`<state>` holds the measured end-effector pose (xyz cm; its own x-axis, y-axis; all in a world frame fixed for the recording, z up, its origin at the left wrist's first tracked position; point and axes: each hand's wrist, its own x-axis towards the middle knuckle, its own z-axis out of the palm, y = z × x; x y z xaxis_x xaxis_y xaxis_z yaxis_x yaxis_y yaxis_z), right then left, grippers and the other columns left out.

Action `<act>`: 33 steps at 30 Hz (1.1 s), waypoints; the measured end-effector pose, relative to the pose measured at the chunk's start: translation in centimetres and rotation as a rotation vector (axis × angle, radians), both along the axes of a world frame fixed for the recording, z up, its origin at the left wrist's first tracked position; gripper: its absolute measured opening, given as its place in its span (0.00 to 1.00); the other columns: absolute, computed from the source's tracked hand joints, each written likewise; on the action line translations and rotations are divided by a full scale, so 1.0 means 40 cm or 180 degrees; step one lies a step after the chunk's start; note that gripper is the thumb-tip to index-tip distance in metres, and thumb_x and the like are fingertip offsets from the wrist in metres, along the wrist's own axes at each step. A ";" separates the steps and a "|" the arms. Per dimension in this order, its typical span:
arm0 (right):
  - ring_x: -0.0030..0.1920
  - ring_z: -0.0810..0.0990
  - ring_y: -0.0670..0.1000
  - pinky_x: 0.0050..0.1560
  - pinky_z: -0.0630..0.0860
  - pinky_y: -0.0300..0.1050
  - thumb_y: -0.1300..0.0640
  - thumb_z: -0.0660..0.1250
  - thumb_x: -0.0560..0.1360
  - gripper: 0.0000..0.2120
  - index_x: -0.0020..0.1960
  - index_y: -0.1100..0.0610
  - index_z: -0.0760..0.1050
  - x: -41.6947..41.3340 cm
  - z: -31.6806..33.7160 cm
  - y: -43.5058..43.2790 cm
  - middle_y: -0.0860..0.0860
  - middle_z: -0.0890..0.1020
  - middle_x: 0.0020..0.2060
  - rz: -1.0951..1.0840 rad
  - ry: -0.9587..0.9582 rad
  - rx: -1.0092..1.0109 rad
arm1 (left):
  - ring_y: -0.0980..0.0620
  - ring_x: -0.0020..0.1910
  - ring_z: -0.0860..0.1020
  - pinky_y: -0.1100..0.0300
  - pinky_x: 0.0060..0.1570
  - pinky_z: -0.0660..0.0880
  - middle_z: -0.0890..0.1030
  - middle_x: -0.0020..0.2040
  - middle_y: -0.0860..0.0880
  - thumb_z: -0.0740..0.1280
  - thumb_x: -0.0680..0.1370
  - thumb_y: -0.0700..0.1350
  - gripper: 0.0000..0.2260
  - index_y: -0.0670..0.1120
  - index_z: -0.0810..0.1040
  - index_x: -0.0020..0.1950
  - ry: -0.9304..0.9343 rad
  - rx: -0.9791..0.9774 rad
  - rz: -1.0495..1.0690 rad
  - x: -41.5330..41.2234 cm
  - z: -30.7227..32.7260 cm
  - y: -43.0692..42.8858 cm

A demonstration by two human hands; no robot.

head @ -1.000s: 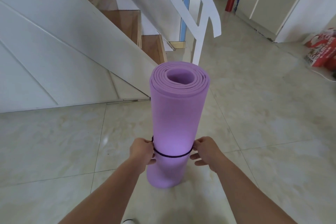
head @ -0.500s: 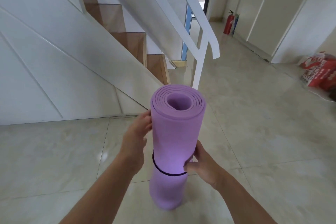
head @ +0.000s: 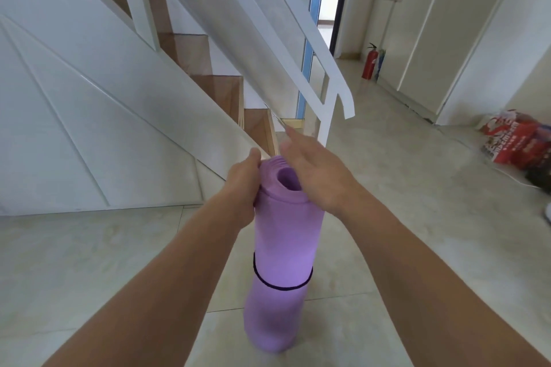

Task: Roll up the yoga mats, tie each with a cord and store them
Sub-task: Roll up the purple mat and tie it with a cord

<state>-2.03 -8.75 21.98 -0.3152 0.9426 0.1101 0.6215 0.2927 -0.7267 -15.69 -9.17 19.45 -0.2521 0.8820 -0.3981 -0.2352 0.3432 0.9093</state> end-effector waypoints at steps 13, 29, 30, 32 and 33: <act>0.79 0.40 0.46 0.78 0.39 0.49 0.49 0.49 0.85 0.27 0.81 0.51 0.44 -0.005 -0.004 -0.009 0.47 0.46 0.80 0.0929 -0.1900 0.0121 | 0.45 0.33 0.82 0.52 0.35 0.83 0.84 0.42 0.42 0.64 0.81 0.51 0.18 0.36 0.81 0.49 0.1816 0.0033 -0.1045 -0.063 0.013 -0.053; 0.78 0.37 0.43 0.77 0.38 0.55 0.42 0.41 0.83 0.28 0.80 0.48 0.39 -0.048 -0.034 -0.050 0.42 0.39 0.79 0.0840 -0.2316 0.0245 | 0.45 0.26 0.76 0.55 0.34 0.76 0.78 0.25 0.41 0.66 0.75 0.40 0.13 0.36 0.79 0.32 0.1915 0.0324 -0.0642 -0.083 0.020 -0.049; 0.79 0.39 0.44 0.78 0.39 0.55 0.43 0.42 0.84 0.28 0.81 0.48 0.40 -0.044 -0.035 -0.052 0.43 0.41 0.79 0.0810 -0.2252 0.0289 | 0.45 0.27 0.76 0.54 0.35 0.75 0.78 0.26 0.43 0.67 0.76 0.43 0.14 0.37 0.79 0.33 0.1830 0.0338 -0.0660 -0.074 0.014 -0.054; 0.78 0.53 0.48 0.78 0.46 0.56 0.47 0.46 0.83 0.26 0.80 0.50 0.49 -0.041 -0.032 -0.044 0.45 0.54 0.79 0.0697 -0.1774 0.0336 | 0.47 0.34 0.78 0.53 0.39 0.75 0.81 0.34 0.45 0.67 0.78 0.51 0.16 0.39 0.81 0.42 0.1504 0.0192 -0.0748 -0.053 0.010 -0.056; 0.72 0.62 0.49 0.76 0.51 0.56 0.51 0.49 0.82 0.25 0.78 0.51 0.54 -0.042 -0.029 -0.040 0.48 0.63 0.75 0.0618 -0.1282 0.0266 | 0.47 0.41 0.79 0.53 0.42 0.75 0.82 0.41 0.46 0.66 0.77 0.57 0.19 0.41 0.82 0.48 0.1388 0.0067 -0.0768 -0.041 0.009 -0.050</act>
<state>-3.70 -10.34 20.83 -0.5186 0.8549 0.0157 0.7776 0.4791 -0.4072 -17.33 -11.17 19.81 -0.1787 0.9425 -0.2825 0.2524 0.3214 0.9127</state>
